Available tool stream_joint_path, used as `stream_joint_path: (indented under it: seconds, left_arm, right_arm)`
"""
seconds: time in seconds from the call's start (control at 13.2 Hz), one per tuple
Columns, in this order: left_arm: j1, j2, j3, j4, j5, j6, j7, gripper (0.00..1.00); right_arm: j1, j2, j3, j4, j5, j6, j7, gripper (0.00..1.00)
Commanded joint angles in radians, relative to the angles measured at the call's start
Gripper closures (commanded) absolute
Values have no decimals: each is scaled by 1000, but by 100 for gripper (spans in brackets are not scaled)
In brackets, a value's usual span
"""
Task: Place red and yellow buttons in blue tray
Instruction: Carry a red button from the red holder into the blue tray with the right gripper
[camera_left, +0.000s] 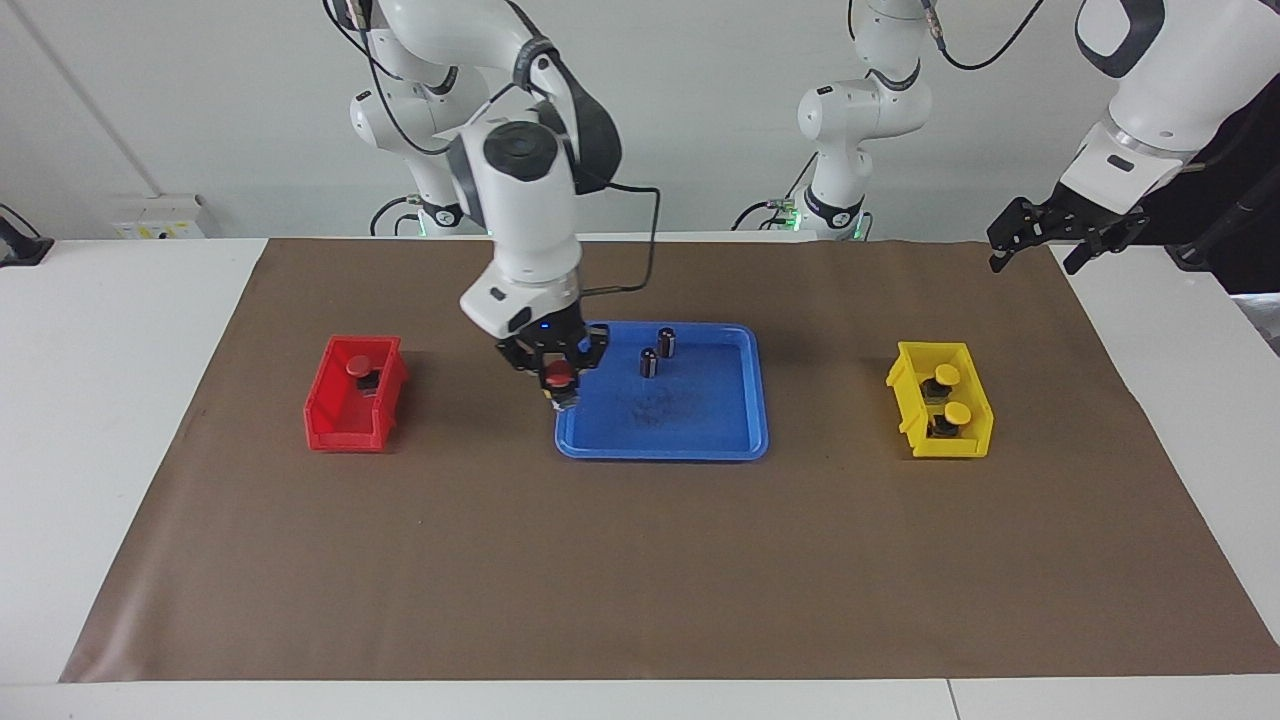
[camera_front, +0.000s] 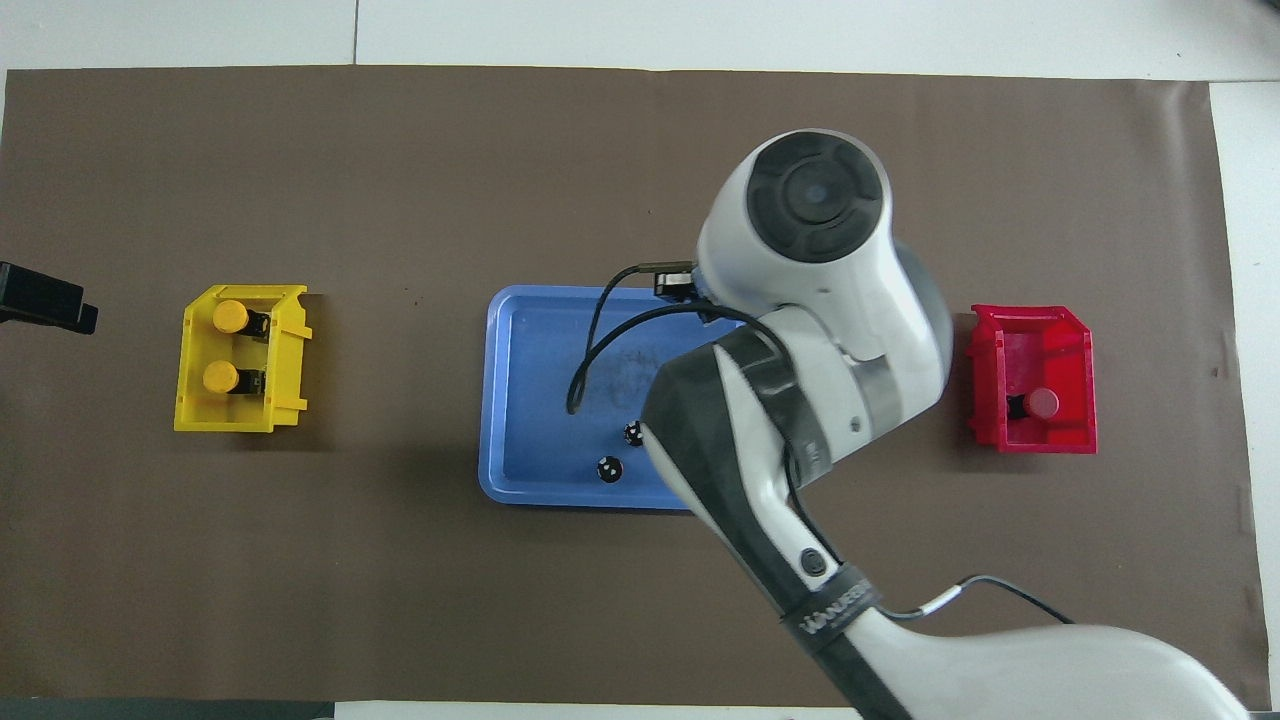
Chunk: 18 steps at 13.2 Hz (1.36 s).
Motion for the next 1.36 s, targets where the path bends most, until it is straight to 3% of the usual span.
stream_joint_path:
  seconds: [0.0,0.53,0.61,0.68,0.76,0.83,1.14,1.29]
  left_arm:
    - [-3,-30,5,-33,25,2,0,0]
    - [-1,-31,5,-33,25,2,0,0]
    - [-6,-31,4,-33,25,2,4,0]
    - [-13,-31,4,-33,25,1,4,0]
    - [-18,-31,-1,-33,25,1,4,0]
    - [-18,-31,1,-33,25,1,4,0]
    - [-12,-33,2,-36,23,-5,-3,0]
    - [0,-60,5,-116,19,95,-64,0]
  right_arm:
    - [44,86,-10,36,0,34,96,81]
    - [91,86,-5,-113,6,195,141,73]
    - [90,86,-5,-115,6,197,141,60]
    - [82,86,-5,-115,6,198,141,57]
    - [76,88,-5,-113,6,198,138,41]
    - [56,88,-5,-95,6,192,130,0]
    - [-48,62,-8,39,7,45,91,0]
    - [-164,-76,-8,-36,14,-73,-123,0]
